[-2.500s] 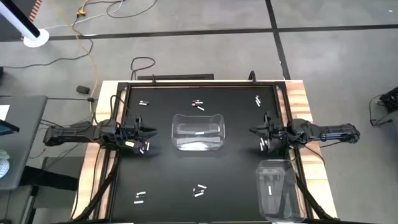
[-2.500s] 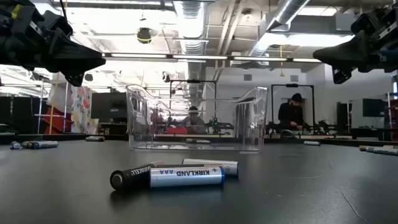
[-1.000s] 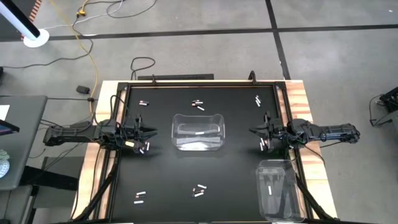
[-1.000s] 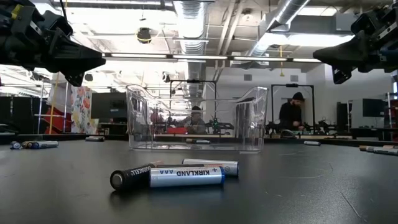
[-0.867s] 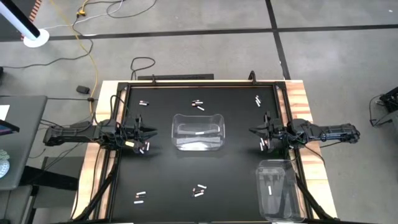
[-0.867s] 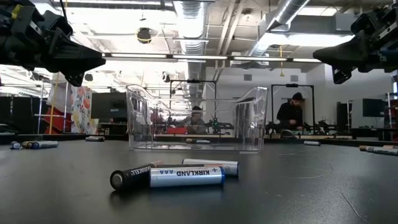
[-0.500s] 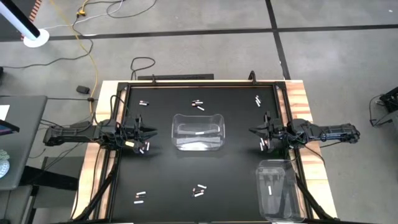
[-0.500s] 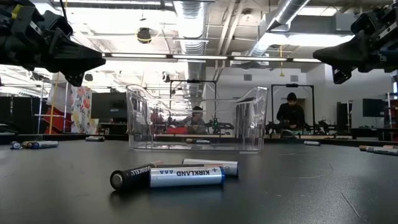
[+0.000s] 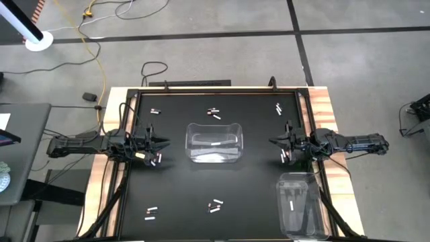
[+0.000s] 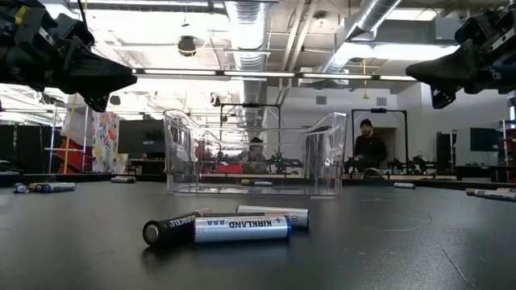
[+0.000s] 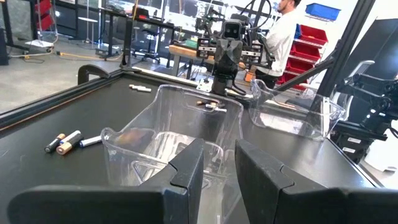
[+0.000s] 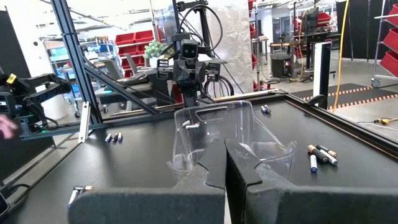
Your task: Sort batteries
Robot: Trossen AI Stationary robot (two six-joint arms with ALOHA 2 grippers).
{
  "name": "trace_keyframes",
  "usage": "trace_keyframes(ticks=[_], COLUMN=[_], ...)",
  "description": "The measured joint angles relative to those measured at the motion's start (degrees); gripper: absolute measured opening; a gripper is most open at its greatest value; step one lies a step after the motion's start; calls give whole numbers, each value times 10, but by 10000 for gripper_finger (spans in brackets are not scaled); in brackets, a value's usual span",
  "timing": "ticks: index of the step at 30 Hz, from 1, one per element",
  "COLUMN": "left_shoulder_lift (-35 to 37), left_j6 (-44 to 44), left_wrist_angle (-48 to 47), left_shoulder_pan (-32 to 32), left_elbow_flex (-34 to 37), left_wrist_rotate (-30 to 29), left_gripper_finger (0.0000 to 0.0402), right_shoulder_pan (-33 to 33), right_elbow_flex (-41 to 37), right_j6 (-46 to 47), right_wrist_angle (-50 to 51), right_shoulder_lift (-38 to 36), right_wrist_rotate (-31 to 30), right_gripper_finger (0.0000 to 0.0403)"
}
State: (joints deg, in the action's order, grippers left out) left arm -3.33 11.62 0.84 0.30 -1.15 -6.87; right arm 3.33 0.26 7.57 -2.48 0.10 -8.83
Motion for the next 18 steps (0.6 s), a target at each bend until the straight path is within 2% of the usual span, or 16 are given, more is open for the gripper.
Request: trace_keyframes(ticks=[14,18], left_shoulder_lift=[0,0], left_j6=[2,-34], left_wrist_angle=[2,4], left_shoulder_pan=[0,0], left_elbow_flex=[0,0], left_wrist_rotate=[0,0], left_gripper_finger=[87,87], right_shoulder_pan=[0,0], right_elbow_flex=[0,0], right_j6=[0,0], right_wrist_angle=[0,0], right_shoulder_lift=[0,0], right_wrist_rotate=[0,0], right_gripper_finger=[14,14])
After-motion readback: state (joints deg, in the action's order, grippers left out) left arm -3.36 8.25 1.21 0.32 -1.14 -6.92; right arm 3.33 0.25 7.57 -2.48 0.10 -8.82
